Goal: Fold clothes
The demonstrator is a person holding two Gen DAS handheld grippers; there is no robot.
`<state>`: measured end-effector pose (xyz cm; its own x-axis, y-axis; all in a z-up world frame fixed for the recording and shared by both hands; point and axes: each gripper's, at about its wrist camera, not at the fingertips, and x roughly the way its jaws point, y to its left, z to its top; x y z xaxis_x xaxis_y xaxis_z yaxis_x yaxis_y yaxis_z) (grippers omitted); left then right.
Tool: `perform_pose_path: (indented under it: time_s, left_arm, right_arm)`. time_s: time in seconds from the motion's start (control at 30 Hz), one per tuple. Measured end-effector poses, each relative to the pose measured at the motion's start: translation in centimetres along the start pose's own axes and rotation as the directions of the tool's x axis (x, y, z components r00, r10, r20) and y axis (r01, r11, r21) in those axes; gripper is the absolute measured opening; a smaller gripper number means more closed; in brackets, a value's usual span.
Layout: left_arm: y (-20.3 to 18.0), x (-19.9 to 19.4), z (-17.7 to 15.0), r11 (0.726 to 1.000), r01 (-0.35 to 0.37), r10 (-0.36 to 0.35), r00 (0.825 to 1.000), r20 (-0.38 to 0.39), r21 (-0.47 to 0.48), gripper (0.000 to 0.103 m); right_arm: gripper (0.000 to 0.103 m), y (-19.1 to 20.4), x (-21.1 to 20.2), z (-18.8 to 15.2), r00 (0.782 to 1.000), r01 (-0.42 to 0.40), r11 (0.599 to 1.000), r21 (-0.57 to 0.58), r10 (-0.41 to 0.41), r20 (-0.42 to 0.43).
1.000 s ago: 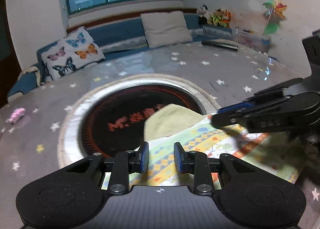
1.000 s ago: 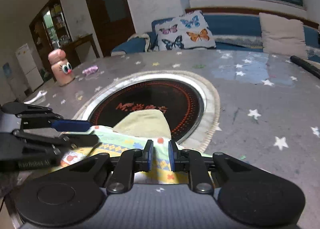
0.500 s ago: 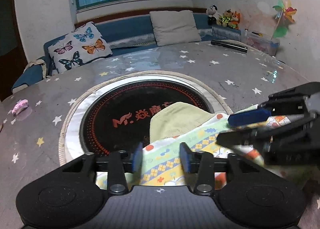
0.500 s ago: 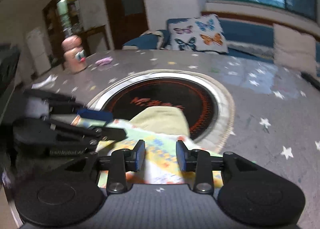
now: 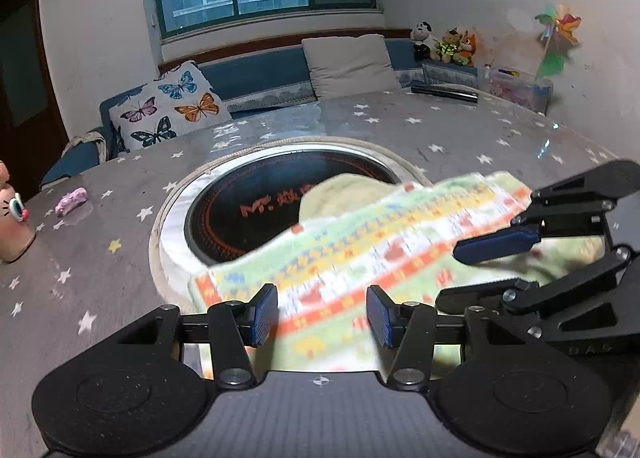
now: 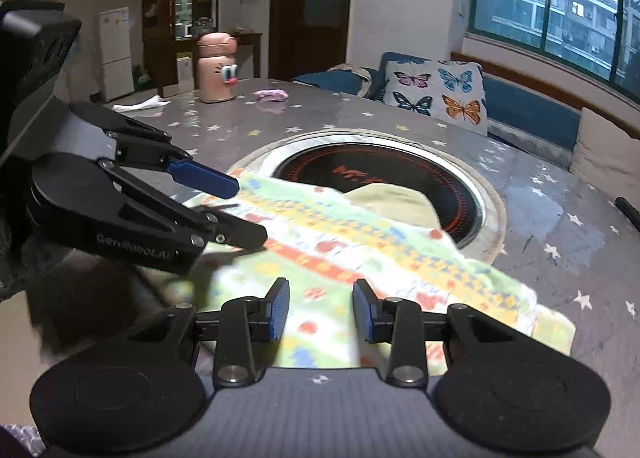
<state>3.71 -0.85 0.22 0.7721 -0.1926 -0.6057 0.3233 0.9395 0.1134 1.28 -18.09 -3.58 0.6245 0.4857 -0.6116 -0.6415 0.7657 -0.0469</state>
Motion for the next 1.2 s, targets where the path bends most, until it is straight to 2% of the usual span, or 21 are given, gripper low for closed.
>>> perform_pose_path:
  time_s: [0.2, 0.33, 0.57, 0.7, 0.77, 0.87, 0.97, 1.1, 1.2]
  left_arm:
    - [-0.7, -1.4, -1.8, 1.0, -0.028, 0.028, 0.999, 0.025, 0.01, 0.053]
    - [-0.2, -1.8, -2.4, 0.999, -0.034, 0.035, 0.999, 0.024, -0.016, 0.053]
    - [0.1, -2.0, -3.1, 0.998, -0.03, 0.032, 0.999, 0.031, -0.047, 0.053]
    - [0.2, -2.0, -3.1, 0.998, -0.029, 0.031, 0.999, 0.031, -0.051, 0.053]
    - [0.2, -2.0, -3.1, 0.998, -0.028, 0.03, 0.999, 0.031, -0.053, 0.054]
    - [0.3, -2.0, -3.1, 0.998, -0.027, 0.029, 0.999, 0.03, -0.056, 0.054]
    - [0.3, -2.0, -3.1, 0.998, -0.026, 0.028, 0.999, 0.03, -0.058, 0.054]
    - [0.6, -2.1, -3.0, 0.997, -0.026, 0.028, 0.999, 0.027, -0.069, 0.054]
    - [1.0, -2.1, -2.7, 0.996, -0.027, 0.029, 0.999, 0.023, -0.082, 0.054]
  right_arm:
    - [0.036, 1.5, -1.4, -1.6, 1.0, -0.01, 1.0, -0.003, 0.01, 0.007]
    - [0.039, 0.6, -2.6, -2.4, 1.0, -0.022, 0.997, 0.078, 0.021, 0.016]
    - [0.04, -1.8, -4.7, -4.4, 0.999, 0.036, 0.981, 0.191, -0.031, -0.029]
    - [0.042, -3.0, -6.1, -4.4, 0.997, 0.071, 0.968, 0.241, -0.076, 0.009]
    - [0.043, -3.9, -6.0, -4.4, 0.996, 0.082, 0.96, 0.267, -0.088, 0.009]
    - [0.041, -5.1, -5.3, -5.0, 0.992, 0.123, 0.945, 0.304, -0.118, -0.035]
    - [0.04, -6.1, -5.7, -5.0, 0.994, 0.109, 0.929, 0.354, -0.106, -0.028]
    - [0.041, -6.3, -5.6, -4.1, 0.992, 0.121, 0.932, 0.343, -0.129, 0.001]
    - [0.042, -6.6, -4.7, -4.1, 0.993, 0.116, 0.93, 0.349, -0.12, -0.013]
